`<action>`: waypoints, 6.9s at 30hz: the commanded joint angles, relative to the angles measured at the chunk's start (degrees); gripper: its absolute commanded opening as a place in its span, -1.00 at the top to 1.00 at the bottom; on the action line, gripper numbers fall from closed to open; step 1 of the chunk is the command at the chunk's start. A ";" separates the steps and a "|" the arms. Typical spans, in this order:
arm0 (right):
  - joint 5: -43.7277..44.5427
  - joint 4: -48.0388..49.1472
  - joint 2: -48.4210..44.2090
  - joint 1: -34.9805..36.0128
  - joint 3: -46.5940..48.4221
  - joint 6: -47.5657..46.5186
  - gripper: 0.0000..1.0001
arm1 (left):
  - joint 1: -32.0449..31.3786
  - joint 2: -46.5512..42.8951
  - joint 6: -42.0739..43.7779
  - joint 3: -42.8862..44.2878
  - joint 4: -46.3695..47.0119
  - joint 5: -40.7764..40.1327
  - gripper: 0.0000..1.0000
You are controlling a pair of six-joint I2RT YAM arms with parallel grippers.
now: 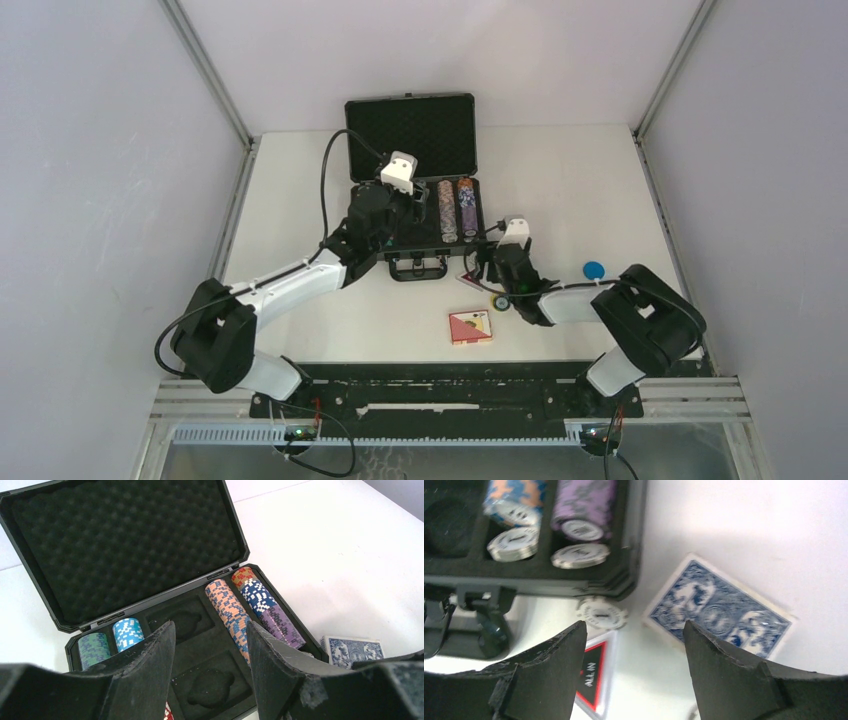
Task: Pack up texas hold em set
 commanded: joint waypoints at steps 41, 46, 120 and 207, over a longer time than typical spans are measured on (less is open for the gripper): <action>-9.23 4.86 -1.44 -11.68 -5.33 11.52 0.98 | 0.03 -3.33 -0.36 -2.56 4.81 0.98 -0.17; -7.59 3.40 -1.21 -13.06 -2.83 9.98 0.91 | 0.00 -2.90 -0.18 -2.69 4.96 0.84 -0.17; 8.25 -9.25 9.31 5.56 12.78 2.05 0.23 | 0.07 -2.48 -0.16 -2.94 5.50 1.94 -0.13; -10.86 -24.70 -39.85 14.46 1.05 -16.13 0.39 | -8.40 19.36 17.53 37.25 -68.54 58.81 0.22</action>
